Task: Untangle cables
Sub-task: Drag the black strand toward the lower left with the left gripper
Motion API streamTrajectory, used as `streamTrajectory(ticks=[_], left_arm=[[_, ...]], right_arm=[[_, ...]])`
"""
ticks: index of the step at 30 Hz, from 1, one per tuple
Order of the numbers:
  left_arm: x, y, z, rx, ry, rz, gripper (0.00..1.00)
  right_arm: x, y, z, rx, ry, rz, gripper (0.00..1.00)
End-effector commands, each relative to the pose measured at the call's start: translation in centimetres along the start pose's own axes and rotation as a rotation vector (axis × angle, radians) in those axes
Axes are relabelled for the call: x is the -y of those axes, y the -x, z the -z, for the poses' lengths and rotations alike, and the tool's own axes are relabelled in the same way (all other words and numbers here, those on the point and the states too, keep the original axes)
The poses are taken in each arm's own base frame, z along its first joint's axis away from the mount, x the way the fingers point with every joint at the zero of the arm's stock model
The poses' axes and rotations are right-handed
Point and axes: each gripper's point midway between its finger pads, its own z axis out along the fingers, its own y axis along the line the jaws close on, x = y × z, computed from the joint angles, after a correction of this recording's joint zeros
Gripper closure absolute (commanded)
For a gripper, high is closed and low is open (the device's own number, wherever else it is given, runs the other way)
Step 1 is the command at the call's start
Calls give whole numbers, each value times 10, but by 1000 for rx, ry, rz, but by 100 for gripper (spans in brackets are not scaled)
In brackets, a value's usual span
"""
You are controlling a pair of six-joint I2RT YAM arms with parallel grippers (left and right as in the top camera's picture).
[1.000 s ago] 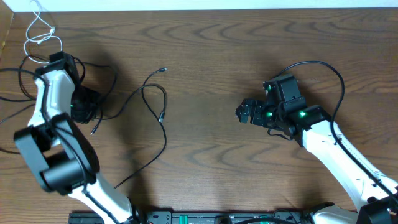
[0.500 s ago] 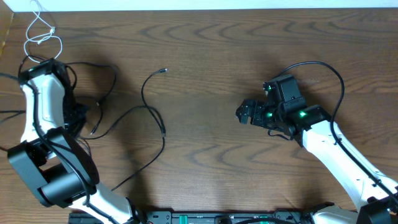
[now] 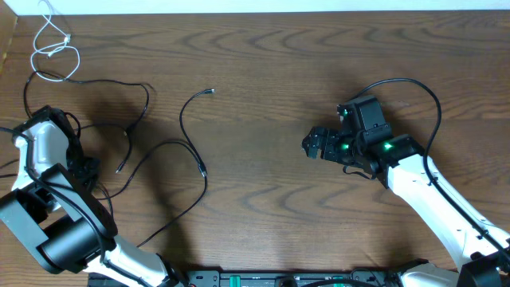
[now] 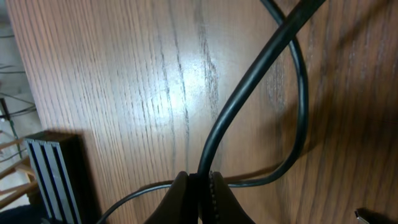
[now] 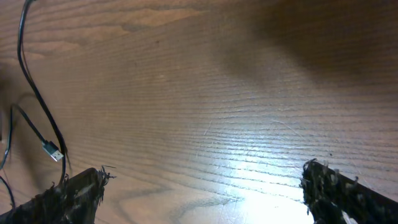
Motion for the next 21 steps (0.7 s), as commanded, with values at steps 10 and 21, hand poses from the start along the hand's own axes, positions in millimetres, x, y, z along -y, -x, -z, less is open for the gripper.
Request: streamTrajectory(ticks=[10, 21], left_arm=[[29, -17, 8, -100, -177, -273, 1], [36, -12, 93, 26, -494, -293, 1]], right_arm=[[-2, 3, 2, 14, -3, 4, 1], [-3, 4, 2, 17, 0, 5, 1]])
